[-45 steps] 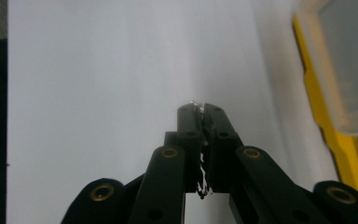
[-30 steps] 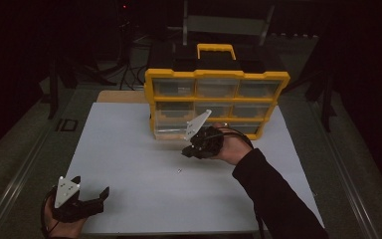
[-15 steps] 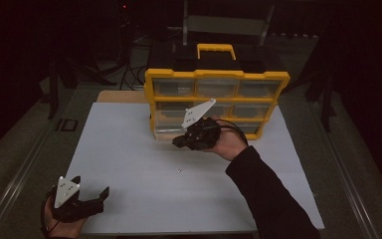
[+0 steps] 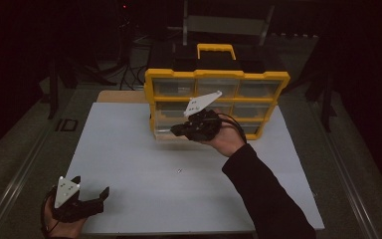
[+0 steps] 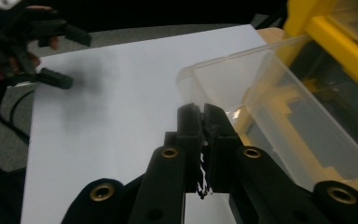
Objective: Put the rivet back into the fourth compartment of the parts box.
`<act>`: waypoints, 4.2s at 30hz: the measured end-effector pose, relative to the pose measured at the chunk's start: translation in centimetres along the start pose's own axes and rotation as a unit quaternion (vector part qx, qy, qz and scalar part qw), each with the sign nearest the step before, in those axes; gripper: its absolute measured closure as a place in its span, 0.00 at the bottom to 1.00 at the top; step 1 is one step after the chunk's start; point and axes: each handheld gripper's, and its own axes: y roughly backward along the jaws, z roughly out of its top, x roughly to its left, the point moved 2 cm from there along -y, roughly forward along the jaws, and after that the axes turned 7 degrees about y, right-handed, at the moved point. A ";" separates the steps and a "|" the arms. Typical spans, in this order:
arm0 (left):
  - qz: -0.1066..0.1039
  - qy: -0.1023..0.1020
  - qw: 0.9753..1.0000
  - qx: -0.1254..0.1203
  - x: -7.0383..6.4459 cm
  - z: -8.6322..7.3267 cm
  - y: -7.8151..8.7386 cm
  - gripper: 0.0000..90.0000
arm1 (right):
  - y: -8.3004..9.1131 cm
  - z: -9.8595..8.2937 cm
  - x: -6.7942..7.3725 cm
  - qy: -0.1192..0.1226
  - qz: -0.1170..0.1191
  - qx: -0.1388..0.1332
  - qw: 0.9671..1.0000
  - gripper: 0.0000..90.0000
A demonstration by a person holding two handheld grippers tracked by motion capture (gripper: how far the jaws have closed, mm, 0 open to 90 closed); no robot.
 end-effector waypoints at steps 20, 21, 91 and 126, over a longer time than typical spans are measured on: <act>0.000 -0.002 1.000 0.002 0.0 0.0 0.0 0.02 | -0.2 0.3 -1.1 -0.018 -0.086 0.033 0.996 0.96; 0.000 -0.002 1.000 0.002 0.0 0.0 0.0 0.02 | -0.3 0.3 -1.1 -0.018 -0.086 0.033 0.996 0.96; 0.000 -0.001 1.000 0.002 0.0 0.0 0.0 0.02 | -3.0 -3.2 4.3 0.082 0.029 0.175 0.981 0.24; -0.001 -0.001 1.000 0.001 0.0 0.0 0.0 0.02 | -8.4 -10.1 5.6 0.046 0.050 0.212 0.975 0.25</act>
